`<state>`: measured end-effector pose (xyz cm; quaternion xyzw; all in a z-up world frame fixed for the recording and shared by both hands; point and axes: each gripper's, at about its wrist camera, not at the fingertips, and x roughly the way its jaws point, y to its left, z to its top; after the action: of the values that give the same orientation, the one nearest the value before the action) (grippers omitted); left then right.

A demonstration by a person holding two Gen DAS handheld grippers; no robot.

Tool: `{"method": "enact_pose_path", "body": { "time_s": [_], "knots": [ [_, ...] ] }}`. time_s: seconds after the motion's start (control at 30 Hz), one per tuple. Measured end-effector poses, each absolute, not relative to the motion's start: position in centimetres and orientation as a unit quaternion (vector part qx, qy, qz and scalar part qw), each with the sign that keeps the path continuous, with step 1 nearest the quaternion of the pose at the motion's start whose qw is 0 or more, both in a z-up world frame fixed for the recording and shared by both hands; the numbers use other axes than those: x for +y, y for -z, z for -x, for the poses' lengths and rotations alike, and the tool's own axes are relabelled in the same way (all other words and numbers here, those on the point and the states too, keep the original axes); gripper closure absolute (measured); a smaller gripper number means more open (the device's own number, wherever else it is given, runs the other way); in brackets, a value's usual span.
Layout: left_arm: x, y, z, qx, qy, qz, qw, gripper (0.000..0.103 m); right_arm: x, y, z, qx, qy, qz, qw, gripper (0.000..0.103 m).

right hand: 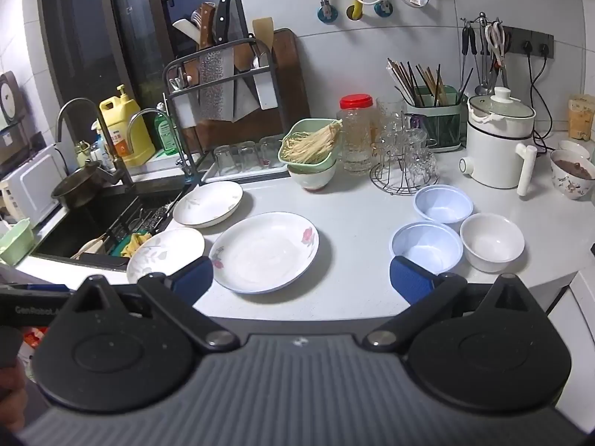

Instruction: Organize plates and bowls

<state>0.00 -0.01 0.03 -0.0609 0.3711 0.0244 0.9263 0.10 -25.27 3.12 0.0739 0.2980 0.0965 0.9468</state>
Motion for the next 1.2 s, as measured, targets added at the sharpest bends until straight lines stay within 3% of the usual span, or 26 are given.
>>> {"method": "enact_pose_path", "body": {
  "time_s": [1.2],
  "knots": [
    [0.1,-2.2,4.1,0.354,-0.028,0.051,0.933,0.001,-23.8,-4.5,1.8,0.271,-0.116,-0.085,0.952,0.000]
  ]
}}
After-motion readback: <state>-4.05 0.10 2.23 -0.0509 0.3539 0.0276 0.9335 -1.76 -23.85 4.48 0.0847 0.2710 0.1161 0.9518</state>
